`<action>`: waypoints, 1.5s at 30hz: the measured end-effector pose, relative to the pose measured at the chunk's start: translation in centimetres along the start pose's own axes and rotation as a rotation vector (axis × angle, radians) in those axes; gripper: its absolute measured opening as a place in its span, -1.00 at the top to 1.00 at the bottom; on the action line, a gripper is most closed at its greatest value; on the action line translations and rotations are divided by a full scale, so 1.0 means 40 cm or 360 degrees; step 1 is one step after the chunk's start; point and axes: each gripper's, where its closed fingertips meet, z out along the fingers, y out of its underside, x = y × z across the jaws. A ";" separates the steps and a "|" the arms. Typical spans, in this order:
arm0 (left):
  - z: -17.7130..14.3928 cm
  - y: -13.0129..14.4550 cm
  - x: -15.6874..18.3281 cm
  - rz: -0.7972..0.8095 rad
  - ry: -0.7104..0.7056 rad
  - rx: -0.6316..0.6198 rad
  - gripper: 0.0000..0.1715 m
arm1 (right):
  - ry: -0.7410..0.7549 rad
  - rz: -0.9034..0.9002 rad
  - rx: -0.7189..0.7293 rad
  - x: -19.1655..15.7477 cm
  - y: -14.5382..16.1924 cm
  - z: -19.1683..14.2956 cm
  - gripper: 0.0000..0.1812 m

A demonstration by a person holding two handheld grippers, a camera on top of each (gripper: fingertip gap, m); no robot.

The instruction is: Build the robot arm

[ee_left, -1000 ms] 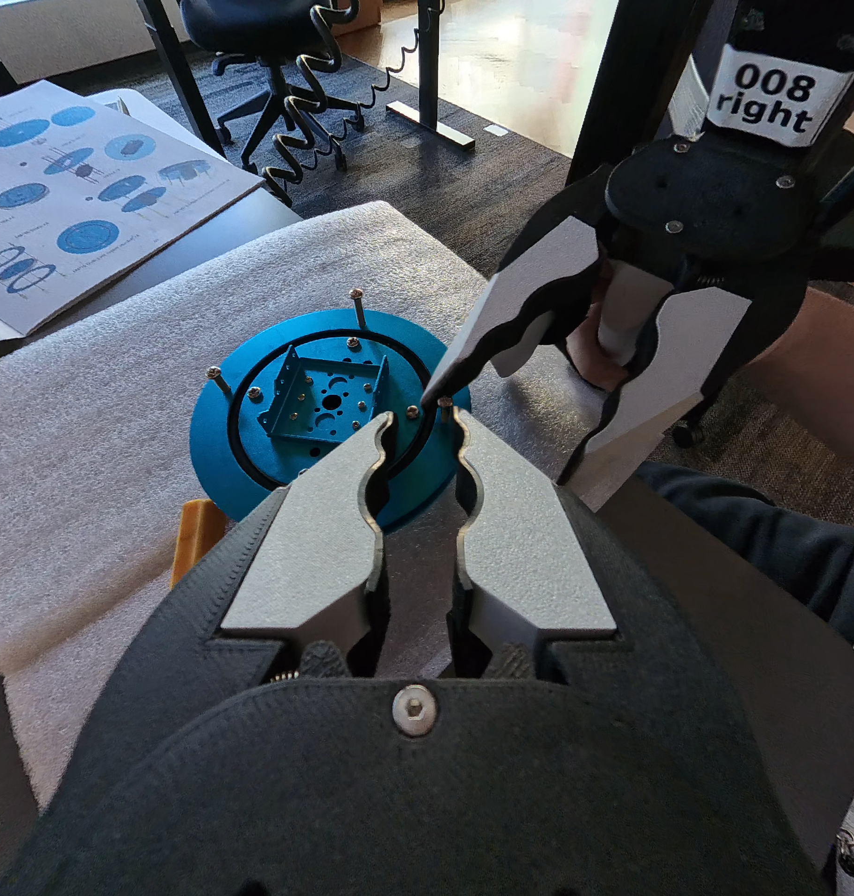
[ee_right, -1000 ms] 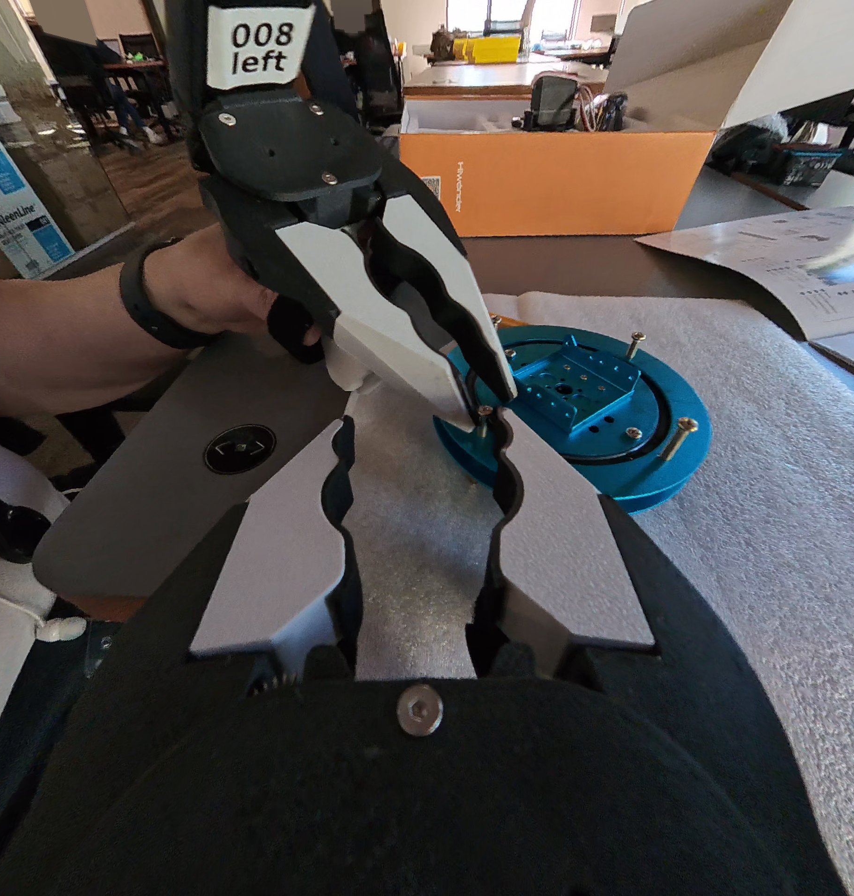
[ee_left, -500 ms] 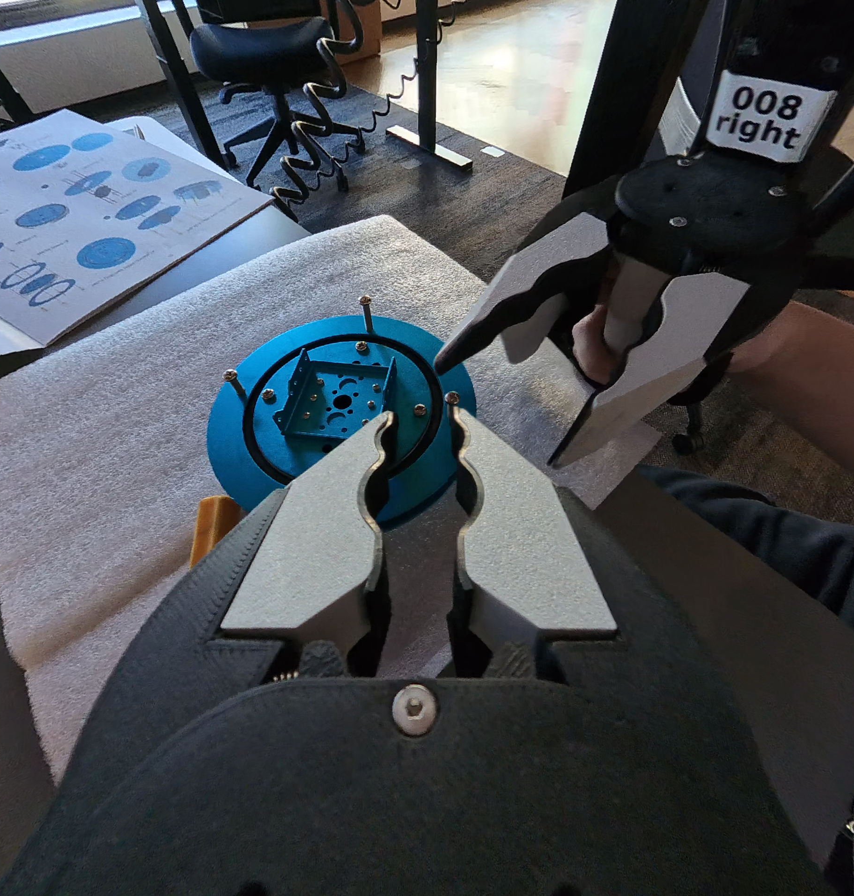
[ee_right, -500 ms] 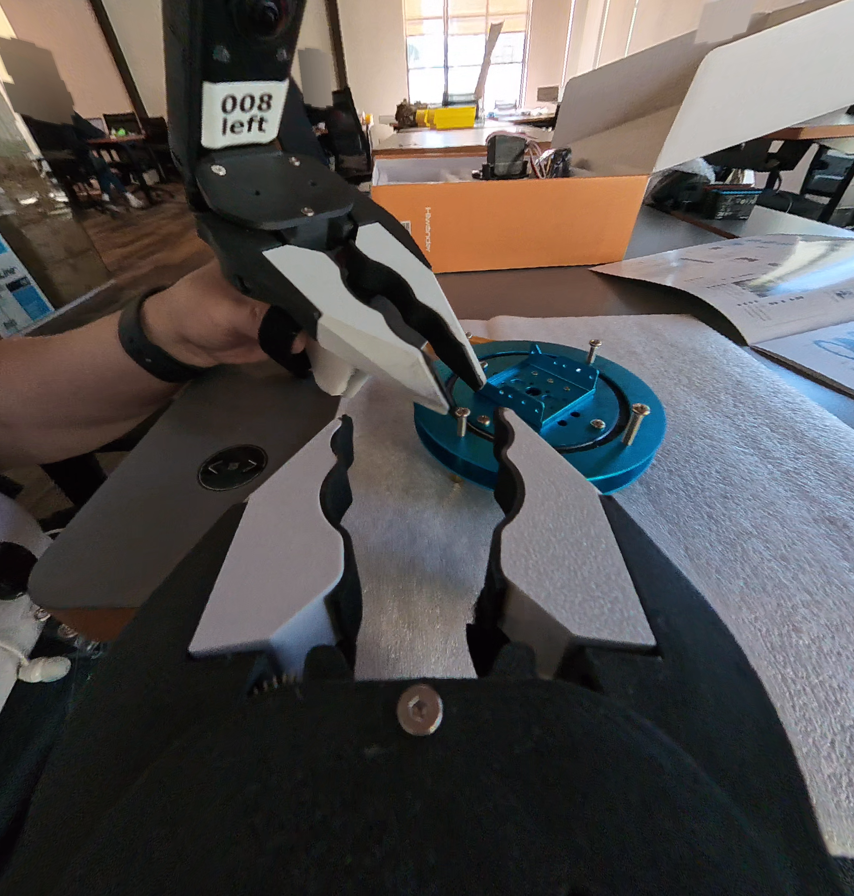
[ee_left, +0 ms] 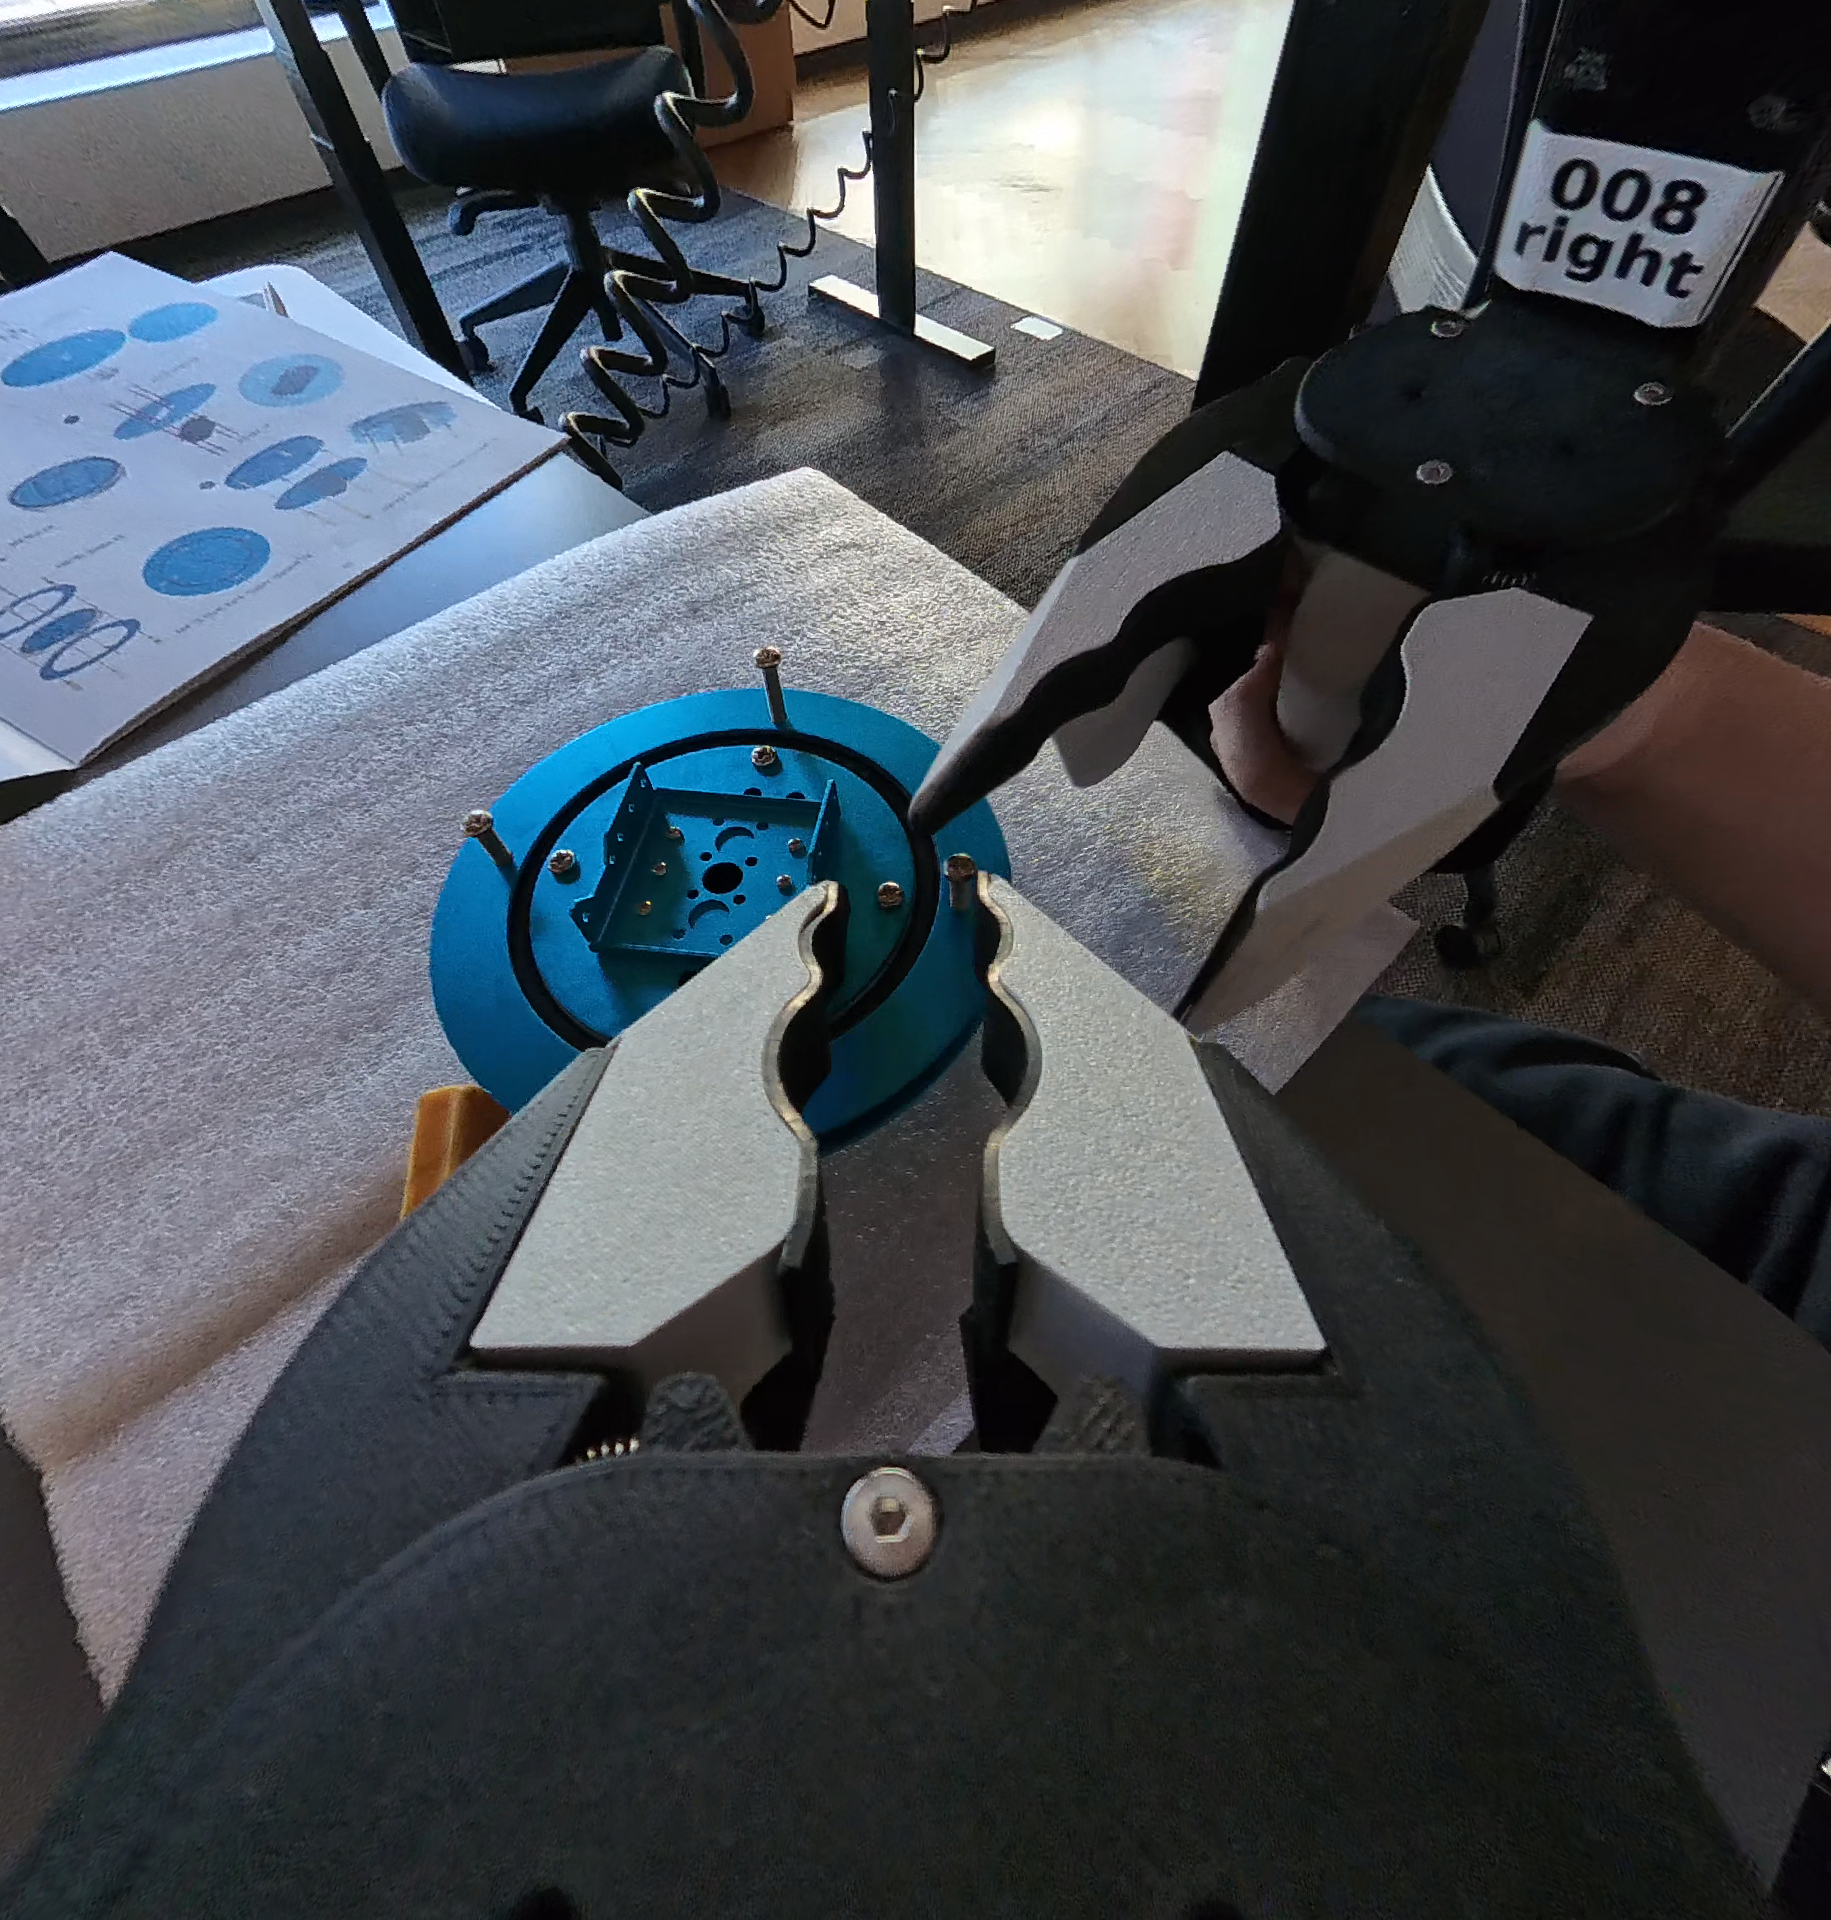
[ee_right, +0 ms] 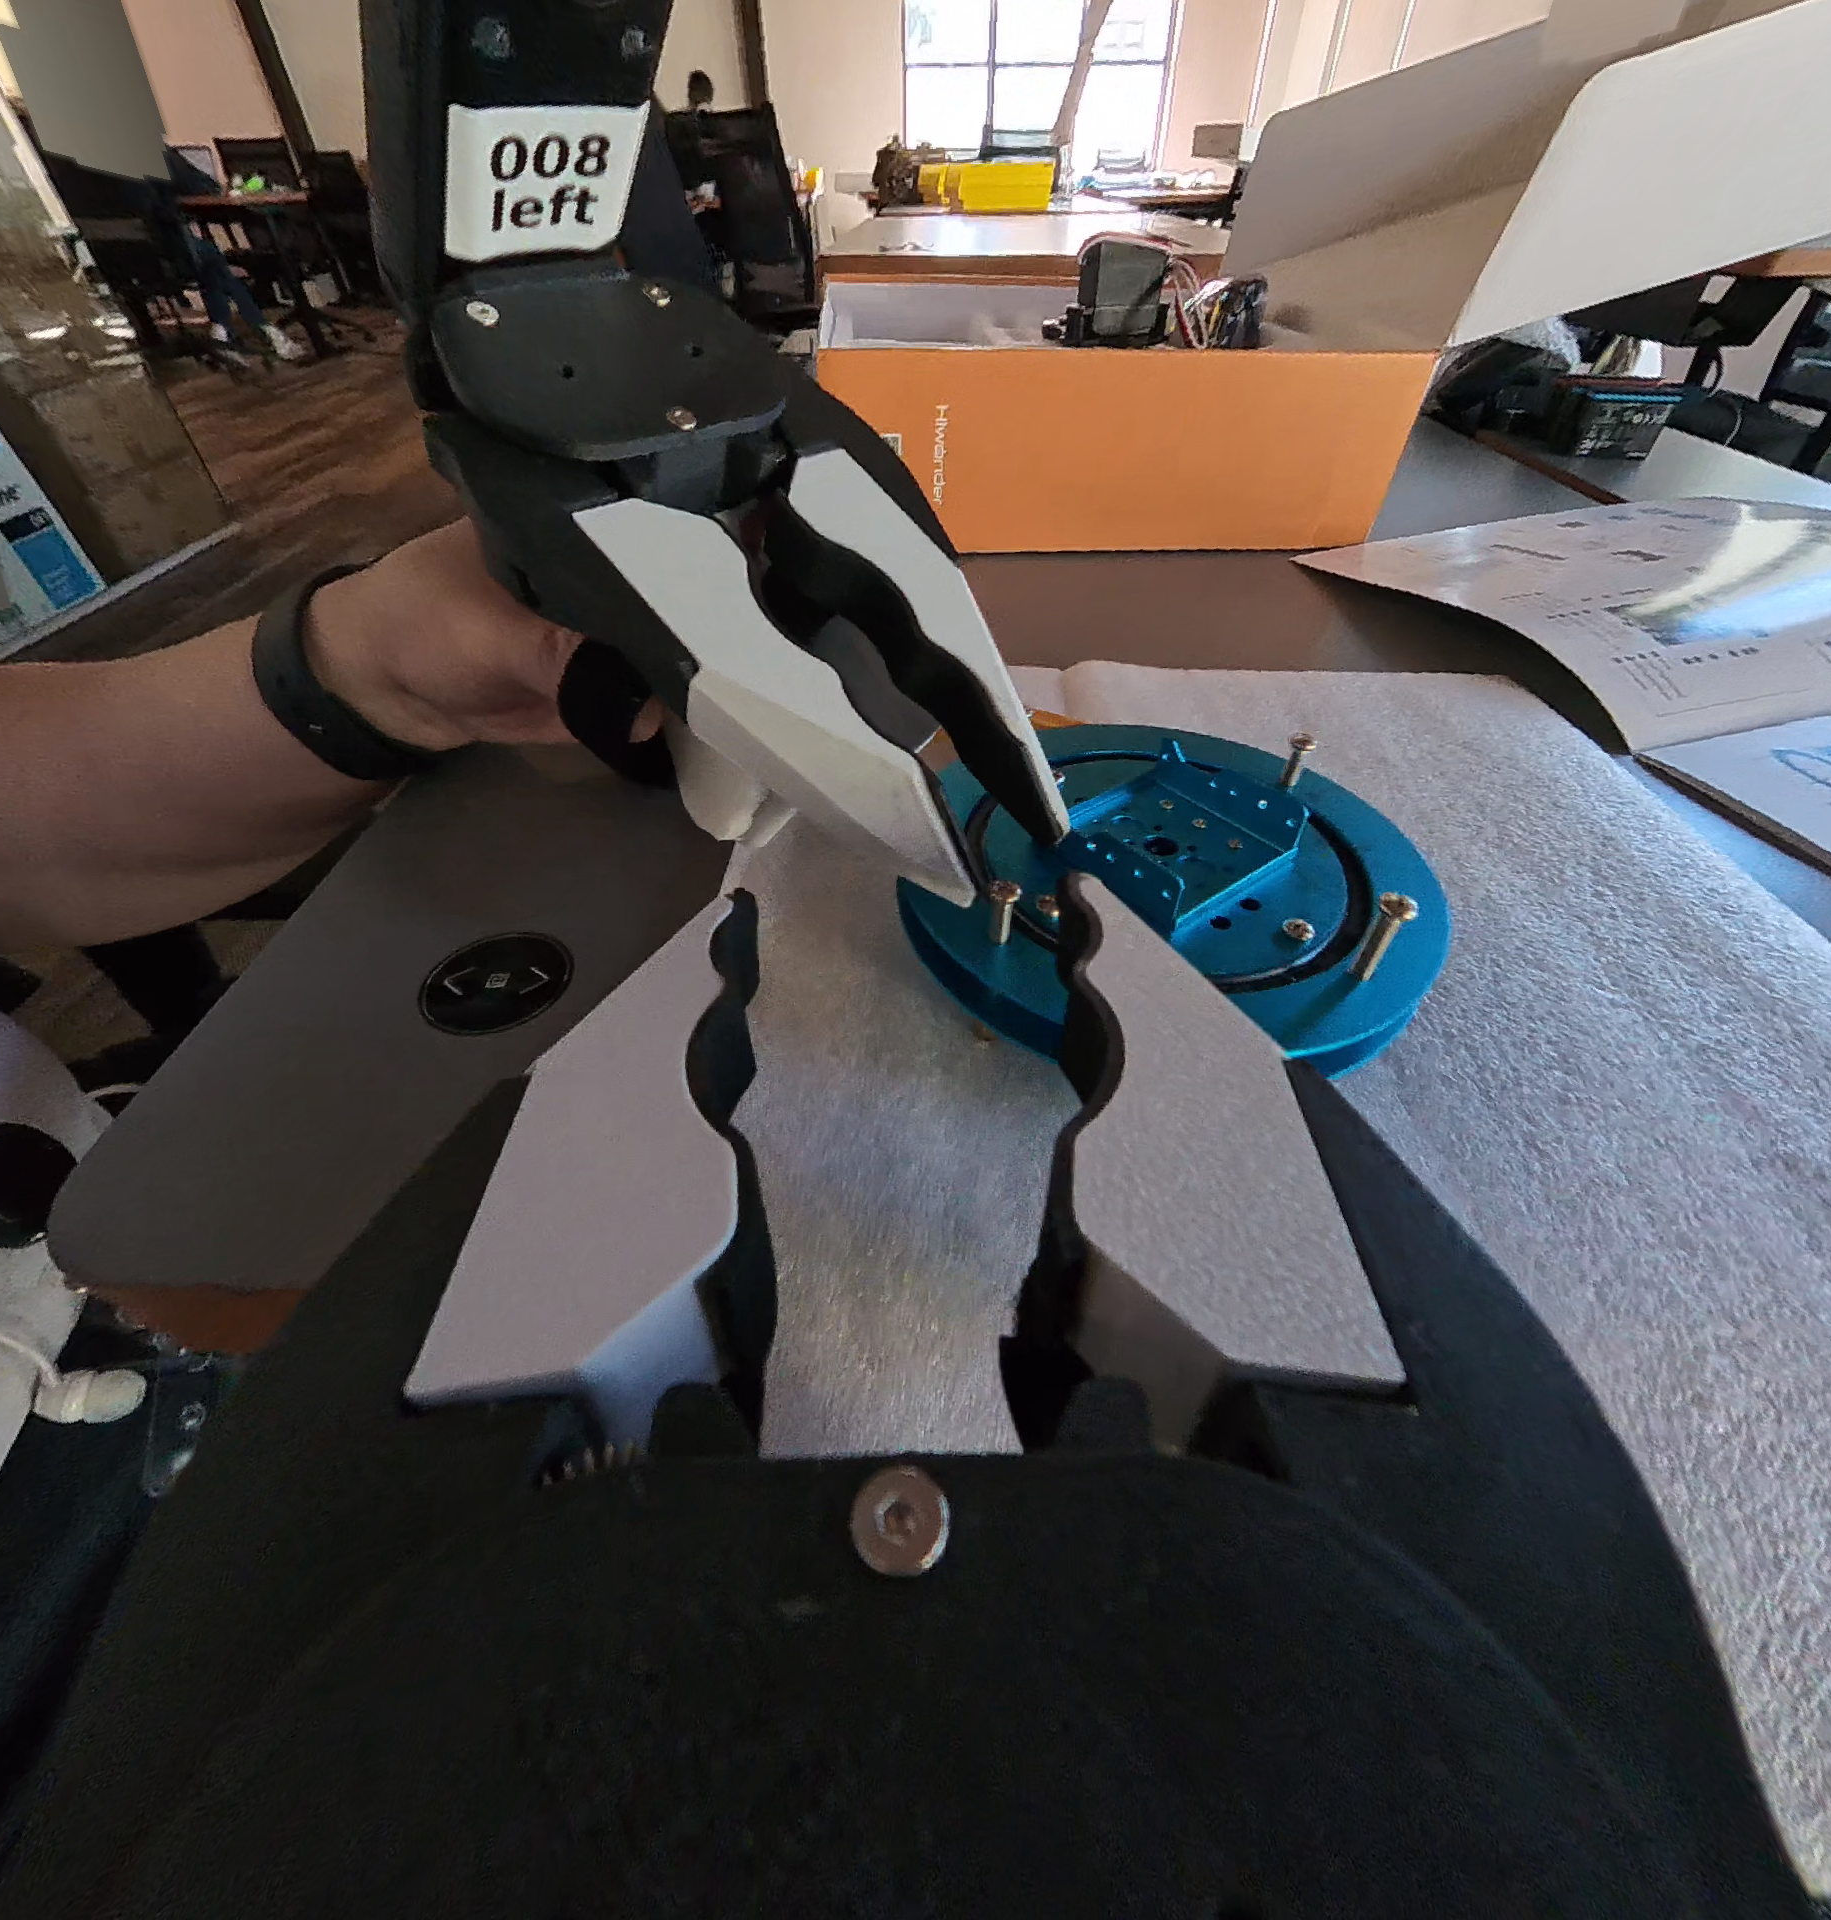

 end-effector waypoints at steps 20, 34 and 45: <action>0.004 -0.004 -0.013 -0.0010 -0.0039 0.0008 0.68 | -0.0008 -0.0051 -0.0071 -0.012 0.017 0.004 0.38; 0.007 0.002 -0.024 0.0033 -0.0098 -0.0024 0.50 | -0.0018 -0.0054 -0.0081 -0.015 0.016 0.005 0.40; -0.004 -0.005 -0.021 0.0019 -0.0083 0.0026 0.56 | -0.0059 -0.0044 -0.0087 -0.011 0.007 0.016 0.35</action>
